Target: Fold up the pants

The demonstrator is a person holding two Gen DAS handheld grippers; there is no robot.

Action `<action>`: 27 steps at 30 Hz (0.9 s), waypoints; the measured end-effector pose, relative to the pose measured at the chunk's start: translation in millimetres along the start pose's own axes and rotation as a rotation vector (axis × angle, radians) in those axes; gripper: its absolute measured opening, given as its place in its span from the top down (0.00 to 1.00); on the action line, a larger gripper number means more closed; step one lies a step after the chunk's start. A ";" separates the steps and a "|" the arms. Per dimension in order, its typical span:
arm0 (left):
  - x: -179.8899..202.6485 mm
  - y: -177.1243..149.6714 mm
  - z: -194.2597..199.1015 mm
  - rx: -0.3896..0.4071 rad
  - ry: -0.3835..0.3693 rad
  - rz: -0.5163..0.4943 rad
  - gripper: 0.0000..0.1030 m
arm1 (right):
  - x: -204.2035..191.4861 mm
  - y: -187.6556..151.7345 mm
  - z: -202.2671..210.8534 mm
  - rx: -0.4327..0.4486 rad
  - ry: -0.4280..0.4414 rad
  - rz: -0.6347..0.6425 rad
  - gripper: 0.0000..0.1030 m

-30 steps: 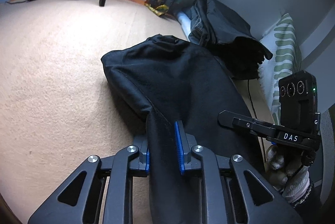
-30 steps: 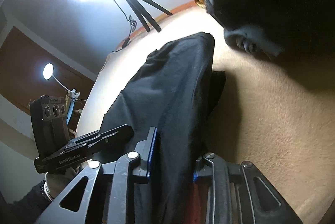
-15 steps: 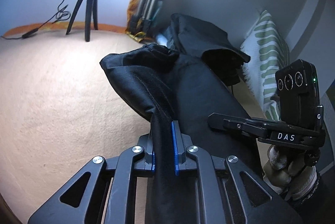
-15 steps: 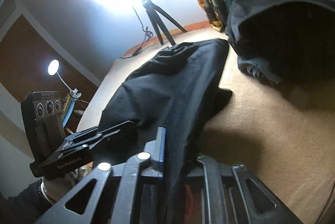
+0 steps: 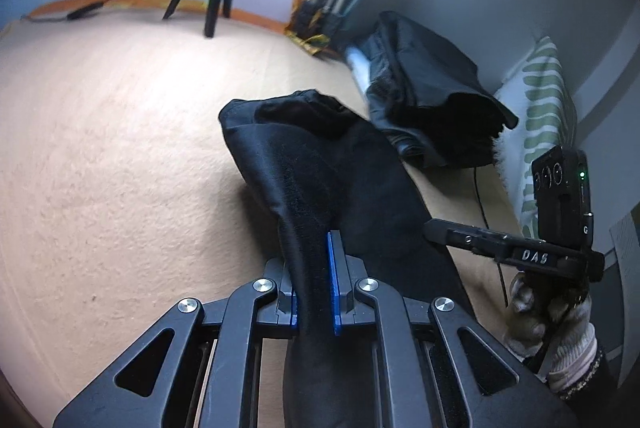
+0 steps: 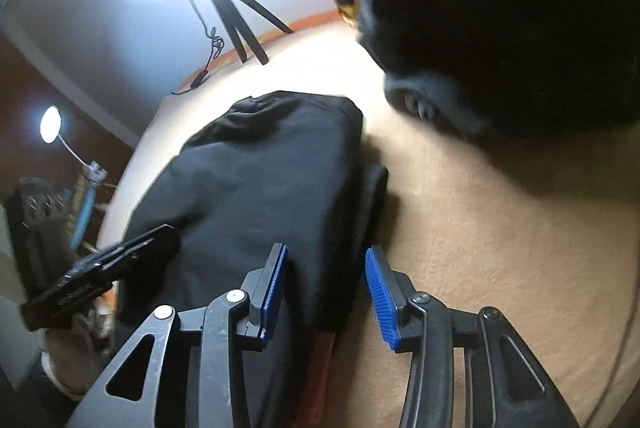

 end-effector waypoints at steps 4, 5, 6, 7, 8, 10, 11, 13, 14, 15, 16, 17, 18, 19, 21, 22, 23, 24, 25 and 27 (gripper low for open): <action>-6.6 -0.8 -4.2 -0.014 0.001 0.017 0.91 | 11.8 0.4 -6.2 -0.023 0.062 -0.037 0.57; -7.4 -0.9 -5.1 -0.016 0.003 0.021 0.91 | 12.2 0.1 -9.1 -0.035 0.091 -0.051 0.56; -8.0 -1.2 -6.1 -0.018 0.004 0.022 0.91 | 12.7 -0.6 -11.6 -0.045 0.118 -0.063 0.55; -9.0 -1.1 -6.9 -0.020 0.007 0.021 0.91 | 11.5 -1.2 -13.6 -0.043 0.134 -0.067 0.53; -9.9 -1.6 -7.6 -0.024 0.007 0.025 0.91 | 9.9 -0.2 -14.9 -0.039 0.142 -0.064 0.49; -11.6 -2.4 -8.3 -0.030 0.005 0.030 0.91 | 6.2 0.6 -15.2 -0.032 0.172 -0.061 0.40; -11.6 -2.1 -8.9 -0.031 0.006 0.029 0.91 | 3.8 0.3 -15.2 -0.028 0.193 -0.063 0.35; -11.3 -2.5 -9.6 -0.032 0.010 0.025 0.91 | -1.9 -0.2 -19.7 -0.024 0.234 -0.058 0.35; -11.7 -2.8 -10.2 -0.033 0.011 0.025 0.91 | -4.9 0.3 -21.3 -0.011 0.228 -0.044 0.37; -12.1 -3.3 -10.7 -0.034 0.011 0.028 0.91 | -7.6 0.7 -22.5 -0.001 0.219 -0.031 0.39; -12.7 -3.0 -11.8 -0.035 0.012 0.028 0.91 | -9.0 1.4 -24.7 0.000 0.219 -0.025 0.46; -12.9 -2.6 -13.3 -0.037 0.013 0.031 0.91 | -9.5 2.2 -27.6 -0.001 0.224 -0.029 0.56; -13.2 -2.9 -14.2 -0.038 0.013 0.032 0.91 | -9.0 2.5 -30.8 0.000 0.241 -0.045 0.60; -13.9 -3.2 -14.5 -0.040 0.014 0.031 0.91 | -7.8 2.7 -32.7 0.002 0.251 -0.060 0.69; -13.5 -3.1 -14.2 -0.038 0.012 0.032 0.91 | -8.2 2.6 -34.1 0.010 0.248 -0.072 0.77; -12.7 -2.9 -13.5 -0.035 0.011 0.030 0.91 | -10.1 2.1 -33.2 0.017 0.237 -0.066 0.80; -11.7 -2.4 -12.5 -0.032 0.012 0.025 0.91 | -13.1 2.1 -31.5 0.024 0.222 -0.053 0.84; -10.2 -2.0 -10.8 -0.025 0.014 0.019 0.91 | -18.4 2.5 -27.3 0.035 0.210 -0.035 0.86; -9.2 -1.9 -9.4 -0.021 0.016 0.011 0.91 | -21.4 3.2 -23.5 0.043 0.204 -0.024 0.89; -6.3 -1.3 -4.8 -0.007 0.019 -0.001 0.91 | -28.9 3.9 -15.0 0.066 0.185 0.001 0.91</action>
Point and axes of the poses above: each gripper's, at about its wrist camera, not at the fingertips, and z roughly against the way its jaws point, x to its right, y to its top, the point moved 7 cm from there along -z, roughly the way its jaws point, and after that the axes turned 4 degrees about -x, right-handed, at the moved point
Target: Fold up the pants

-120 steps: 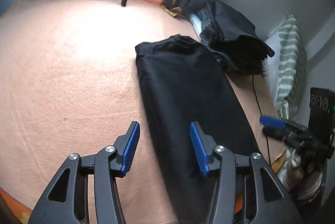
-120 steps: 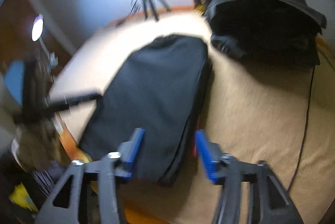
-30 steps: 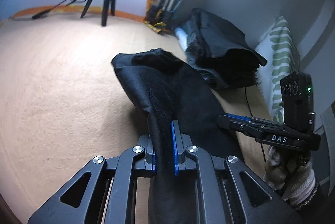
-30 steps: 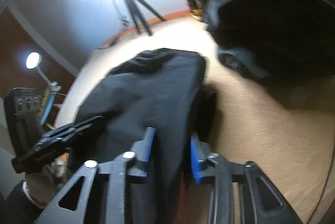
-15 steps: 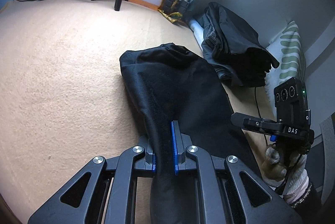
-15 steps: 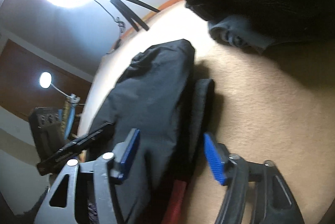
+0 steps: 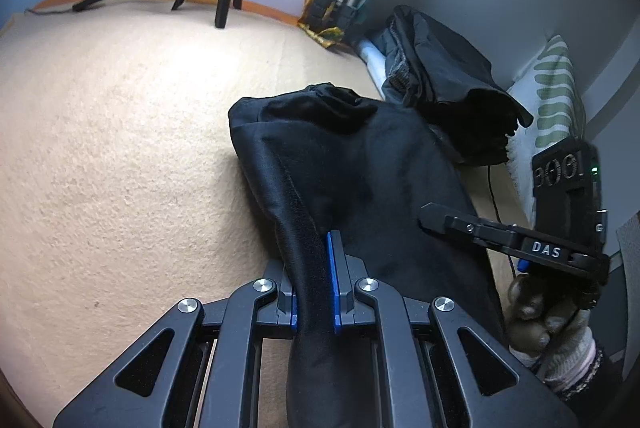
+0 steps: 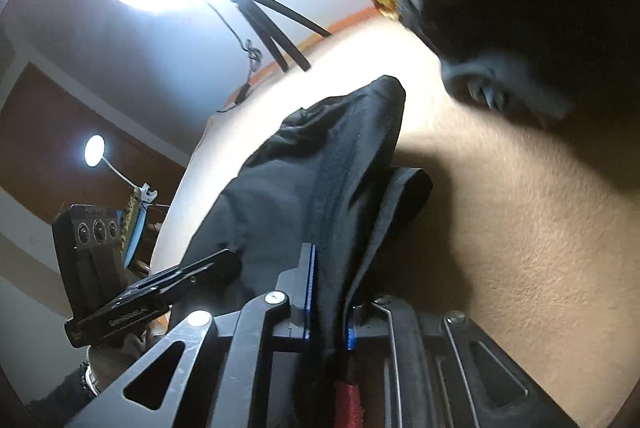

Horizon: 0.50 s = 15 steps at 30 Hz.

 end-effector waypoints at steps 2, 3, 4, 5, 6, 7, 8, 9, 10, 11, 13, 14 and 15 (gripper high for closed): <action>2.9 1.1 5.1 0.016 0.002 -0.011 0.91 | -9.9 1.0 6.3 0.018 -0.025 0.029 0.92; 5.7 2.0 9.5 0.028 0.003 -0.022 0.91 | -14.3 1.3 9.8 0.027 -0.034 0.038 0.92; 8.8 3.3 14.1 0.042 0.004 -0.036 0.91 | -17.2 1.8 12.4 0.034 -0.036 0.044 0.92; 11.8 4.3 18.4 0.055 0.005 -0.048 0.91 | -20.4 2.5 15.7 0.041 -0.039 0.049 0.92; 15.2 5.8 22.7 0.068 0.004 -0.060 0.92 | -24.6 3.3 20.9 0.051 -0.042 0.054 0.92; 19.3 7.8 27.9 0.085 0.003 -0.074 0.92 | -26.3 2.8 25.7 0.058 -0.043 0.060 0.92; 22.2 9.2 31.4 0.096 0.002 -0.084 0.92 | -29.7 3.6 30.3 0.069 -0.046 0.066 0.92; 25.3 10.2 34.3 0.104 0.000 -0.094 0.92 | -33.7 4.2 36.8 0.083 -0.048 0.071 0.92; 29.0 11.1 37.5 0.112 -0.004 -0.103 0.92 | -36.1 4.5 41.3 0.092 -0.050 0.076 0.92; 32.9 12.4 40.3 0.117 -0.013 -0.107 0.92 | -39.3 5.1 46.8 0.104 -0.056 0.083 0.92; 38.5 14.2 44.5 0.126 -0.023 -0.117 0.92 | -44.5 6.7 58.6 0.122 -0.070 0.099 0.93; 42.1 16.2 46.7 0.132 -0.030 -0.123 0.92 | -47.1 7.4 64.7 0.130 -0.074 0.106 0.93; 45.3 18.4 49.4 0.137 -0.037 -0.129 0.92 | -48.5 8.5 68.9 0.137 -0.078 0.110 0.93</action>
Point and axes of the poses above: each gripper's, at about its wrist camera, not at the fingertips, and z roughly against the way its jaws point, x to its right, y to its top, the point moved 7 cm from there along -z, roughly the way its jaws point, and after that the axes turned 4 degrees about -x, right-handed, at the moved point
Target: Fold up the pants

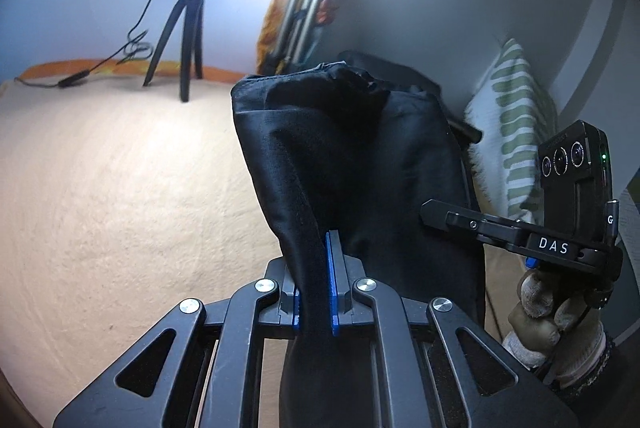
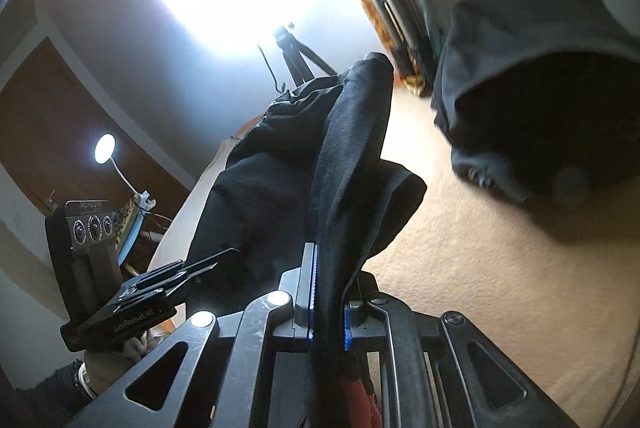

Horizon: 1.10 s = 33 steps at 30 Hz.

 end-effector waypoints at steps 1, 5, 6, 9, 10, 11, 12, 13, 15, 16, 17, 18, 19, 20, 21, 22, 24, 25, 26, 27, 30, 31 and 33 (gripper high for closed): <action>4.0 3.7 2.6 0.009 -0.009 -0.003 0.92 | -1.8 2.3 5.4 0.010 -0.006 0.006 0.93; 20.7 19.4 5.5 0.033 -0.038 -0.020 0.92 | -4.6 10.9 27.8 0.053 -0.023 0.017 0.93; 25.0 22.7 6.0 0.036 -0.043 -0.028 0.92 | -3.8 13.5 33.1 0.063 -0.028 0.016 0.93; 44.9 39.5 4.6 0.050 -0.060 -0.068 0.92 | 4.7 24.3 52.6 0.100 -0.042 0.006 0.93; 50.7 43.7 4.5 0.055 -0.064 -0.079 0.92 | 5.7 28.8 58.5 0.109 -0.044 0.001 0.93; 56.0 48.9 4.0 0.060 -0.069 -0.090 0.92 | 7.4 32.6 64.3 0.119 -0.049 0.002 0.93; 62.9 55.5 3.0 0.068 -0.075 -0.102 0.92 | 10.1 38.1 71.5 0.131 -0.060 0.006 0.93; 68.1 60.3 1.8 0.073 -0.080 -0.109 0.92 | 13.3 42.8 76.6 0.140 -0.069 0.010 0.93; 78.0 70.1 -1.3 0.082 -0.095 -0.119 0.92 | 19.1 52.3 87.1 0.154 -0.086 0.014 0.93; 84.0 75.1 -3.7 0.086 -0.100 -0.125 0.92 | 22.1 56.3 92.0 0.160 -0.094 0.017 0.93; 88.5 78.9 -5.6 0.088 -0.106 -0.129 0.92 | 23.8 60.1 96.7 0.166 -0.103 0.020 0.93; 92.8 83.1 -7.9 0.090 -0.112 -0.133 0.92 | 26.2 64.5 101.2 0.171 -0.111 0.022 0.93; 98.3 88.5 -11.0 0.093 -0.120 -0.137 0.92 | 28.8 69.2 106.4 0.177 -0.122 0.027 0.93; 102.3 92.8 -13.1 0.095 -0.126 -0.140 0.92 | 30.9 73.4 110.0 0.180 -0.131 0.030 0.93; 107.4 98.7 -15.8 0.099 -0.132 -0.143 0.92 | 33.6 78.0 113.9 0.184 -0.139 0.031 0.93; 110.9 103.0 -17.7 0.100 -0.136 -0.148 0.92 | 36.8 82.7 119.2 0.190 -0.147 0.033 0.93; 121.1 115.5 -22.2 0.109 -0.142 -0.163 0.92 | 42.5 94.7 127.8 0.199 -0.162 0.036 0.93; 124.9 120.5 -23.3 0.112 -0.143 -0.171 0.92 | 45.4 100.6 130.5 0.203 -0.170 0.039 0.93; 128.6 125.9 -24.4 0.117 -0.145 -0.178 0.92 | 47.6 105.8 133.5 0.208 -0.177 0.042 0.93; 132.2 132.0 -26.0 0.121 -0.148 -0.181 0.92 | 50.0 113.2 137.4 0.213 -0.186 0.045 0.93; 143.4 154.1 -33.6 0.136 -0.157 -0.189 0.92 | 56.3 133.5 147.3 0.230 -0.203 0.054 0.93; 146.8 160.3 -37.0 0.138 -0.158 -0.193 0.92 | 59.9 141.4 150.1 0.235 -0.211 0.057 0.93; 152.0 172.6 -44.4 0.140 -0.161 -0.195 0.92 | 68.0 156.5 152.4 0.239 -0.224 0.059 0.93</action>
Point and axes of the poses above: each gripper's, at about its wrist camera, not at the fingertips, and z roughly against the way its jaws point, x to its right, y to its top, the point moved 7 cm from there along -z, roughly the way its jaws point, and after that the axes turned 4 degrees about -x, right-handed, at the moved point
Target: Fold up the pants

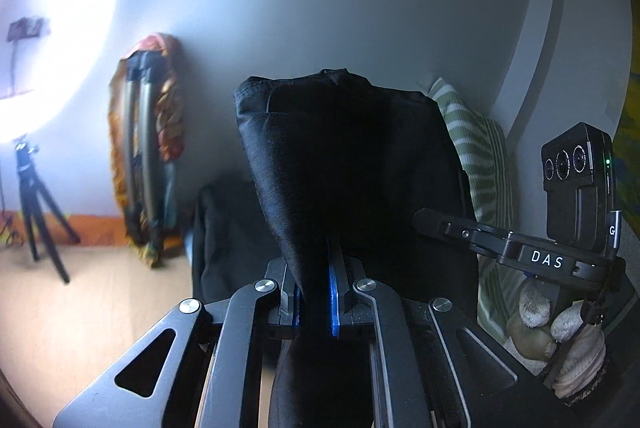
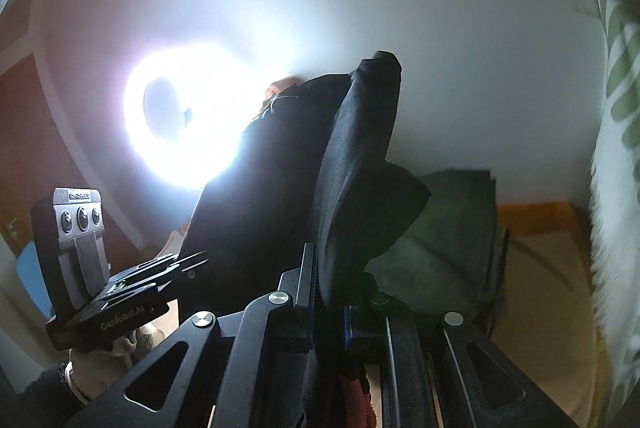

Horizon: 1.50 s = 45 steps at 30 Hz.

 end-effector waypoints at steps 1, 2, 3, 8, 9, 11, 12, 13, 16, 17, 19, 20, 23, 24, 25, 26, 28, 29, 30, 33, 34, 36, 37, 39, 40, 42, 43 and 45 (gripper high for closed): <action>-0.9 5.3 -5.7 0.000 0.000 0.003 0.92 | 4.5 4.7 -1.2 0.001 -0.004 0.000 0.93; -1.6 9.4 -11.0 -0.001 0.000 0.007 0.92 | 8.6 8.8 -3.0 0.001 -0.007 0.000 0.93; -1.8 12.9 -16.2 -0.002 0.001 0.008 0.92 | 13.9 14.6 -6.8 0.000 -0.012 0.002 0.93; -4.5 23.2 -46.8 -0.018 0.020 0.002 0.92 | 40.3 32.2 -27.2 -0.021 -0.039 0.004 0.93; -6.1 23.8 -54.0 -0.024 0.023 0.006 0.92 | 46.9 34.6 -34.1 -0.029 -0.045 0.003 0.93; -8.7 23.5 -64.6 -0.033 0.028 0.012 0.92 | 56.1 37.2 -44.6 -0.045 -0.055 0.003 0.93; -11.0 22.8 -71.7 -0.040 0.035 0.014 0.92 | 61.4 38.6 -51.7 -0.054 -0.060 0.004 0.93; -12.9 22.3 -77.4 -0.046 0.040 0.014 0.92 | 64.1 39.7 -55.7 -0.060 -0.062 0.003 0.93; -22.6 21.2 -95.0 -0.063 0.062 0.022 0.92 | 80.1 41.2 -77.1 -0.079 -0.063 -0.005 0.93; -26.0 21.3 -99.6 -0.067 0.069 0.026 0.92 | 84.9 41.1 -84.1 -0.086 -0.066 -0.007 0.93; -33.6 20.4 -109.5 -0.077 0.087 0.033 0.92 | 95.9 39.0 -101.2 -0.102 -0.074 -0.008 0.93; -36.2 19.6 -113.9 -0.082 0.094 0.033 0.92 | 100.7 37.7 -107.0 -0.109 -0.076 -0.009 0.93; -41.0 17.2 -125.6 -0.098 0.116 0.026 0.92 | 116.0 33.8 -123.3 -0.127 -0.089 -0.017 0.92; -42.2 16.1 -128.9 -0.105 0.120 0.024 0.92 | 120.4 32.3 -128.1 -0.133 -0.101 -0.016 0.91; -43.0 14.2 -132.0 -0.116 0.126 0.024 0.92 | 119.9 30.3 -130.5 -0.136 -0.113 -0.008 0.90; -44.3 12.8 -134.3 -0.125 0.131 0.027 0.91 | 122.3 28.8 -134.0 -0.140 -0.130 0.001 0.89; -46.9 10.9 -136.9 -0.139 0.141 0.037 0.89 | 127.2 30.3 -147.2 -0.151 -0.170 0.014 0.84; -48.6 10.2 -136.7 -0.142 0.149 0.041 0.88 | 129.9 28.9 -149.7 -0.155 -0.198 0.018 0.79; -50.8 10.3 -135.1 -0.141 0.165 0.041 0.88 | 132.4 27.7 -151.6 -0.161 -0.223 0.021 0.77; -60.0 12.5 -131.9 -0.140 0.195 0.042 0.84 | 143.6 23.4 -157.1 -0.171 -0.281 0.016 0.70; -62.9 14.3 -127.7 -0.132 0.201 0.043 0.83 | 146.0 23.1 -155.6 -0.170 -0.308 0.019 0.68; -65.1 17.3 -119.2 -0.123 0.211 0.038 0.83 | 149.1 23.7 -152.5 -0.161 -0.348 0.026 0.66; -65.9 18.0 -116.6 -0.121 0.215 0.035 0.83 | 149.4 24.2 -150.6 -0.157 -0.355 0.022 0.66; -64.8 19.7 -107.9 -0.115 0.218 0.024 0.83 | 151.3 24.3 -145.1 -0.149 -0.369 0.003 0.63; -64.9 20.1 -104.9 -0.113 0.220 0.018 0.83 | 151.9 24.4 -141.6 -0.143 -0.377 -0.003 0.61; -63.2 19.8 -98.3 -0.108 0.224 0.007 0.83 | 148.1 22.5 -132.3 -0.132 -0.377 -0.012 0.61; -61.6 19.2 -93.2 -0.105 0.223 0.003 0.83 | 146.4 20.9 -124.3 -0.128 -0.377 -0.014 0.59; -59.0 17.6 -85.6 -0.101 0.220 0.001 0.83 | 142.3 18.1 -113.0 -0.119 -0.381 -0.015 0.54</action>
Point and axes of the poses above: each gripper's, at about its wrist camera, not at the fingertips, and z roughly against the way its jaws point, x to its right, y to its top, the point moved 7 cm from there along -z, roughly the way its jaws point, and after that the axes turned 4 degrees about -x, right-handed, at the moved point
